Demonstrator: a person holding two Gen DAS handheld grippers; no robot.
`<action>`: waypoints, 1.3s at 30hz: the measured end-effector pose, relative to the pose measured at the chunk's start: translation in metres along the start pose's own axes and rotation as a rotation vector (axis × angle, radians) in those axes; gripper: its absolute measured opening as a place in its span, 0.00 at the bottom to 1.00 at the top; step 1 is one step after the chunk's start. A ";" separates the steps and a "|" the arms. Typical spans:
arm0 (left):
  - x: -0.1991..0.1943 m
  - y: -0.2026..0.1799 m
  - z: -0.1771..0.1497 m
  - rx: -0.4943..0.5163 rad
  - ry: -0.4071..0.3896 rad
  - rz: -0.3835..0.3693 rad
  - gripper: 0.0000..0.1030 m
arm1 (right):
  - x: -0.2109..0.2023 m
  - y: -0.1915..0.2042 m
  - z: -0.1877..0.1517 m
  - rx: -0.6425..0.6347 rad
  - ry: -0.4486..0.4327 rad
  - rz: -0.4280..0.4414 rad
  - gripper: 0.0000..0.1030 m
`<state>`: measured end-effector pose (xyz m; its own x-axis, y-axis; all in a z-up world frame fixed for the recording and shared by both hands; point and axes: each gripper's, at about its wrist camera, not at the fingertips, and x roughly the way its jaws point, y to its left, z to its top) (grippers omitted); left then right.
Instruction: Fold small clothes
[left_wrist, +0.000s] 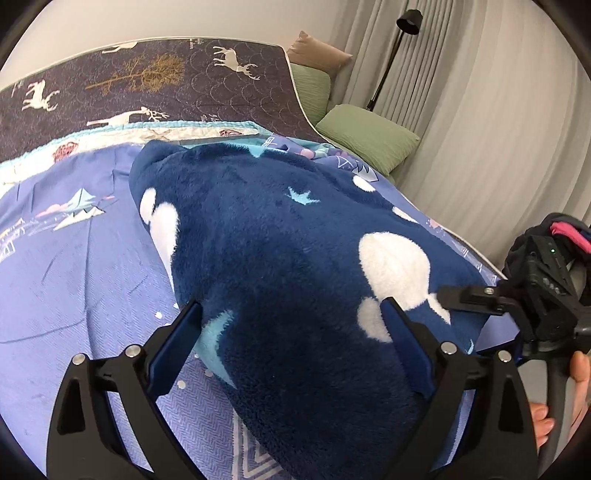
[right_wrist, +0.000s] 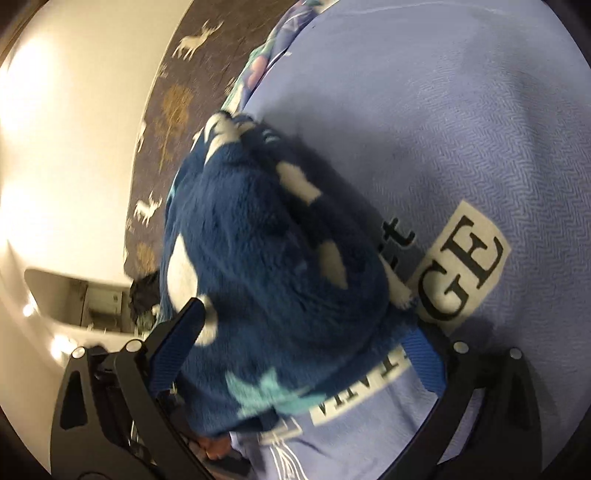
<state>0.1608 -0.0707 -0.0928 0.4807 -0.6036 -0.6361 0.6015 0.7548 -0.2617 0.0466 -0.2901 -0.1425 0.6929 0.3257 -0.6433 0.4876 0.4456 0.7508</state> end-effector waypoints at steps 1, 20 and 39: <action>0.001 0.001 0.000 -0.005 -0.001 -0.005 0.95 | 0.003 0.003 -0.003 -0.003 -0.021 -0.026 0.98; 0.004 0.009 0.003 -0.047 -0.001 -0.051 0.99 | 0.011 0.011 -0.007 -0.043 -0.103 -0.081 0.98; 0.108 0.137 0.084 -0.428 0.097 -0.200 0.72 | 0.007 0.007 -0.003 -0.070 -0.085 -0.069 0.97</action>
<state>0.3491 -0.0543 -0.1364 0.3089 -0.7361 -0.6022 0.3493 0.6768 -0.6480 0.0530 -0.2819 -0.1419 0.7029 0.2219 -0.6758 0.4993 0.5228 0.6909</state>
